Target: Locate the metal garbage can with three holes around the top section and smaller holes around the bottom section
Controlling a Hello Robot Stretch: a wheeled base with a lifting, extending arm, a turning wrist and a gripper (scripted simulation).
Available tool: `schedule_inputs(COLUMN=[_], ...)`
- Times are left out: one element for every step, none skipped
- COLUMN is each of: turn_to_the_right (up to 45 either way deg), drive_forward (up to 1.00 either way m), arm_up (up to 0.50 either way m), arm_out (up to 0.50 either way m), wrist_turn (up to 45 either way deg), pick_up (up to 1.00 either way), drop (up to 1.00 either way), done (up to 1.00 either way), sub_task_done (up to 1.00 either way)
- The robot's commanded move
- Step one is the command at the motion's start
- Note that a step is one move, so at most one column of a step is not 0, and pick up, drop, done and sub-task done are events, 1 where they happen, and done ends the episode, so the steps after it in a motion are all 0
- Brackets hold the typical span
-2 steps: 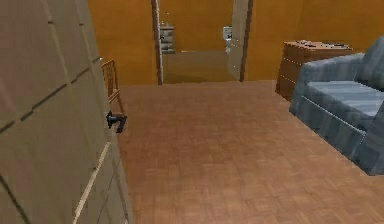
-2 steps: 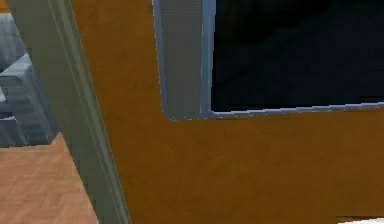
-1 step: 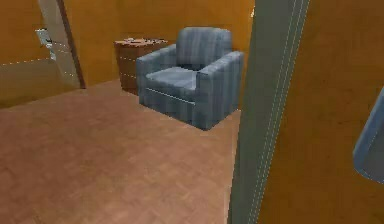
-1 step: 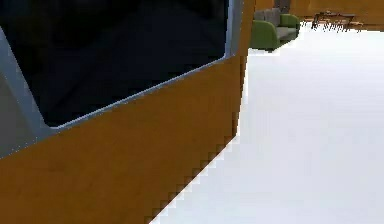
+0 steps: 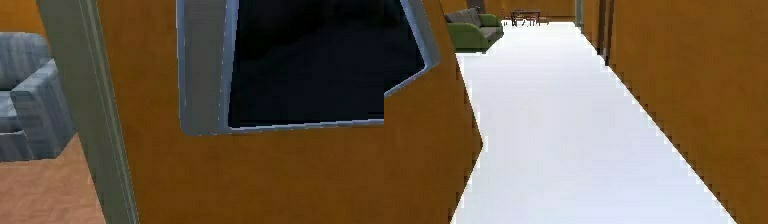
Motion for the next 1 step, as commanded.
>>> schedule_inputs(turn_to_the_right=[36.0], drive_forward=[0.0], arm_up=[0.0], arm_out=[0.0], wrist_turn=[0.0], pick_up=[0.0], drop=[0.0], done=[0.0], sub_task_done=[0.0])
